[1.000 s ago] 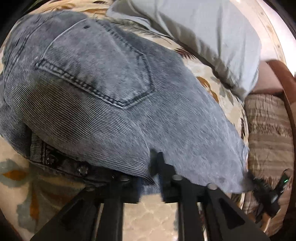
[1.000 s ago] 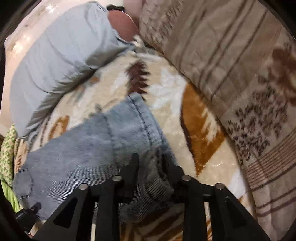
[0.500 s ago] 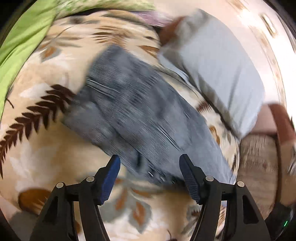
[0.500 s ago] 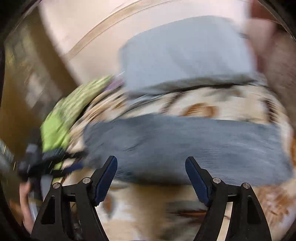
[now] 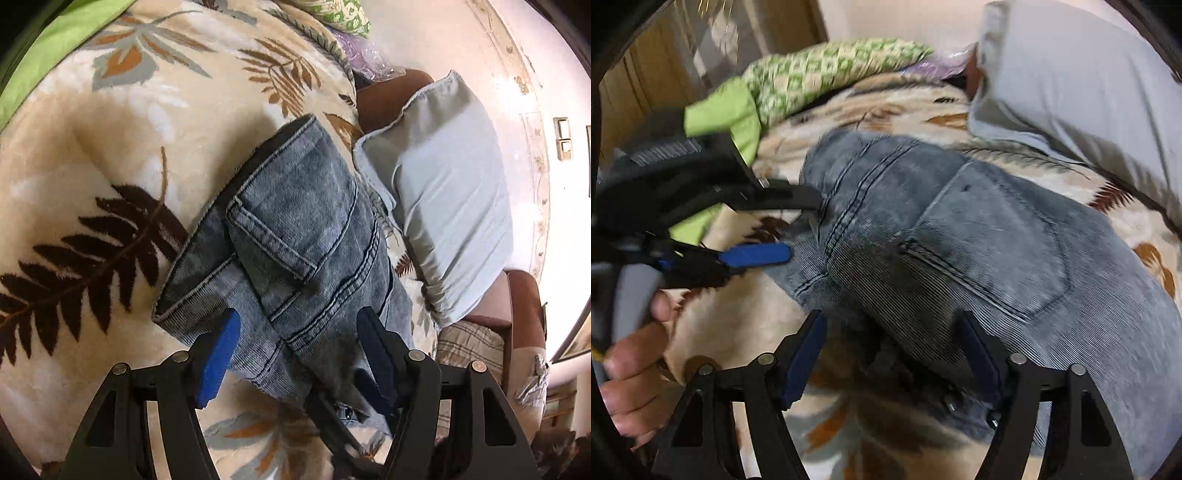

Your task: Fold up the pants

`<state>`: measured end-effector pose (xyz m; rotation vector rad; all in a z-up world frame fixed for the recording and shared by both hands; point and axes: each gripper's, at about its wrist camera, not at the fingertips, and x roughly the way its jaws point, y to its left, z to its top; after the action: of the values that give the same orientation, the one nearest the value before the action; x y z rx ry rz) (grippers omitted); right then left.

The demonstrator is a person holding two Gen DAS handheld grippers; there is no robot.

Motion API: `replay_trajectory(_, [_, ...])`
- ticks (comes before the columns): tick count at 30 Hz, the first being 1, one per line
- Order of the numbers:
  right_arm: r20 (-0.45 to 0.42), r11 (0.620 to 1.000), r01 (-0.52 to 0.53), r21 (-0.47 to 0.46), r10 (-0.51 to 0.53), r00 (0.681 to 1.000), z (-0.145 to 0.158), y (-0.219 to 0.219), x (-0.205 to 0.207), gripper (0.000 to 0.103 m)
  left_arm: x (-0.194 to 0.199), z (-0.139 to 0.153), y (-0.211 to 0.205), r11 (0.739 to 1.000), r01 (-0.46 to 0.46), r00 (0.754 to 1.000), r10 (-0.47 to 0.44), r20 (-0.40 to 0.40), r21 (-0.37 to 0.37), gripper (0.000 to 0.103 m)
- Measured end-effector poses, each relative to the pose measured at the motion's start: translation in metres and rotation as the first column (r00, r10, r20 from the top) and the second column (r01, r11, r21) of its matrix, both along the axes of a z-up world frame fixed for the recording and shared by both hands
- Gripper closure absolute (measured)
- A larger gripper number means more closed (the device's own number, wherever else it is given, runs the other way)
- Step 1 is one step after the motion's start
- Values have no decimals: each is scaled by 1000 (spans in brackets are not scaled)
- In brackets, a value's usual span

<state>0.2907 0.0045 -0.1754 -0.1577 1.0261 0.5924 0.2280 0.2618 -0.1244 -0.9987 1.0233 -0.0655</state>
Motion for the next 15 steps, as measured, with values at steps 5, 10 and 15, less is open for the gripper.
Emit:
replay_trajectory(5, [10, 997, 31, -77, -30, 999, -8, 4, 9, 94, 7, -15, 1, 1000, -3, 1000, 3, -1, -17, 38])
replay_trajectory(10, [-66, 985, 122, 124, -115, 991, 23, -30, 19, 96, 10, -31, -8, 987, 13, 1000, -10, 24, -163, 38])
replay_trajectory(15, [-204, 952, 176, 248, -127, 971, 16, -50, 30, 96, 15, -46, -18, 978, -20, 1000, 23, 11, -209, 38])
